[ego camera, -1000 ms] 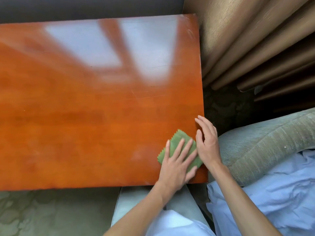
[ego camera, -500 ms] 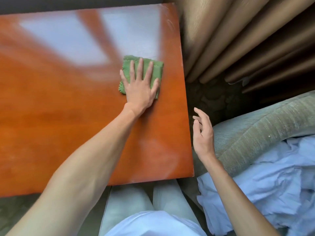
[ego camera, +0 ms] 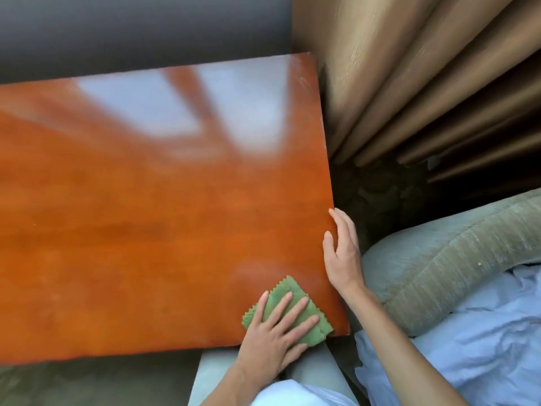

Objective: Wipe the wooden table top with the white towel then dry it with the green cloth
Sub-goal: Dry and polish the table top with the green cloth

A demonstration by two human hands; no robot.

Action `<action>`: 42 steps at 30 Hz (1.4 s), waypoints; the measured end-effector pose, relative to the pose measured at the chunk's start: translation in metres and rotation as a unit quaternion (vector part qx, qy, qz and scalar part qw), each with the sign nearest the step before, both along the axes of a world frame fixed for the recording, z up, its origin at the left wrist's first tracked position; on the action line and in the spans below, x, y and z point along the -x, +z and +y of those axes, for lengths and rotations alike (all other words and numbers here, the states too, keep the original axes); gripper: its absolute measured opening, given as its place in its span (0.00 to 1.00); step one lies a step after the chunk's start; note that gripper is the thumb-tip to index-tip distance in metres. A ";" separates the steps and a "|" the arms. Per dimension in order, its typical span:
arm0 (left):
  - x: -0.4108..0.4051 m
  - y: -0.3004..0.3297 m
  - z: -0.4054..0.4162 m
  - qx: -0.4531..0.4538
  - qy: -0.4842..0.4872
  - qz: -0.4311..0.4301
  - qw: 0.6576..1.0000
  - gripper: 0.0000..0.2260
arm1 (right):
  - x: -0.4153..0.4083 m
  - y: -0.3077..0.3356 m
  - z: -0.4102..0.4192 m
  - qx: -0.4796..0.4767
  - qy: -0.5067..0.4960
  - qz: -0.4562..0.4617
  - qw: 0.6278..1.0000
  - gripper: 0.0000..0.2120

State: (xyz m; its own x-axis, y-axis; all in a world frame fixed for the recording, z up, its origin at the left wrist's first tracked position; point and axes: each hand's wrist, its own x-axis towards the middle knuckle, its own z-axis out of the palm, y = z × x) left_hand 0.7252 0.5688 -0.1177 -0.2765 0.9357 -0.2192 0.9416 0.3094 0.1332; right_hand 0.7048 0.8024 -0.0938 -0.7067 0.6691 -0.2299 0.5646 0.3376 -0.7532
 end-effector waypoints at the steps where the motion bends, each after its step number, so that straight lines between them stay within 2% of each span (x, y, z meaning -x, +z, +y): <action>1: 0.003 0.001 -0.010 -0.002 0.049 -0.010 0.999 0.27 | 0.005 -0.002 -0.001 -0.007 0.005 -0.015 1.000 0.21; 4: 0.038 -0.002 -0.032 -0.002 0.189 -0.034 0.981 0.26 | 0.027 -0.006 -0.001 -0.021 -0.005 -0.039 0.999 0.22; 8: 0.117 -0.002 -0.024 -0.005 0.318 -0.022 0.948 0.25 | 0.057 -0.009 0.007 -0.028 -0.025 -0.052 0.998 0.22; 14: 0.228 0.000 0.082 -0.039 0.471 -0.008 0.881 0.27 | 0.088 -0.007 0.014 -0.045 -0.060 -0.064 0.995 0.23; 17: 0.251 0.001 0.150 -0.046 0.455 -0.035 0.889 0.27 | 0.096 -0.005 0.011 -0.078 -0.056 -0.080 0.992 0.24; 19: 0.244 0.002 0.182 -0.043 0.385 -0.059 0.920 0.28 | 0.103 -0.004 0.009 -0.127 -0.028 -0.092 0.987 0.24; 21: 0.226 0.003 0.191 -0.043 0.273 -0.070 0.959 0.28 | 0.108 -0.003 0.006 -0.169 0.004 -0.100 0.981 0.23; 23: 0.213 0.002 0.176 -0.051 0.192 -0.067 0.978 0.27 | 0.111 -0.005 0.003 -0.184 0.018 -0.105 0.977 0.21; 24: 0.211 0.000 0.163 -0.056 0.186 -0.064 0.979 0.26 | 0.112 -0.005 -0.002 -0.187 0.028 -0.107 0.976 0.21; 31: 0.262 0.001 0.043 -0.061 0.378 -0.028 0.923 0.28 | 0.140 0.000 -0.047 -0.185 0.066 -0.141 0.970 0.24; 38: 0.327 0.004 -0.121 -0.008 0.552 -0.018 0.834 0.28 | 0.169 0.004 -0.077 -0.156 0.064 -0.138 0.976 0.23; 42: 0.361 0.008 -0.160 -0.016 0.643 -0.020 0.765 0.29 | 0.165 0.007 -0.078 -0.138 0.077 -0.121 0.980 0.24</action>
State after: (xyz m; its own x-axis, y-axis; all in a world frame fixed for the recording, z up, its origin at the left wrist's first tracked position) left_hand 0.3646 0.4085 -0.1099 -0.9670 -0.0997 -0.2343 -0.1441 0.9729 0.1808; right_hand 0.5401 0.7247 -0.0871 -0.7519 0.6183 -0.2286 0.6411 0.6052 -0.4719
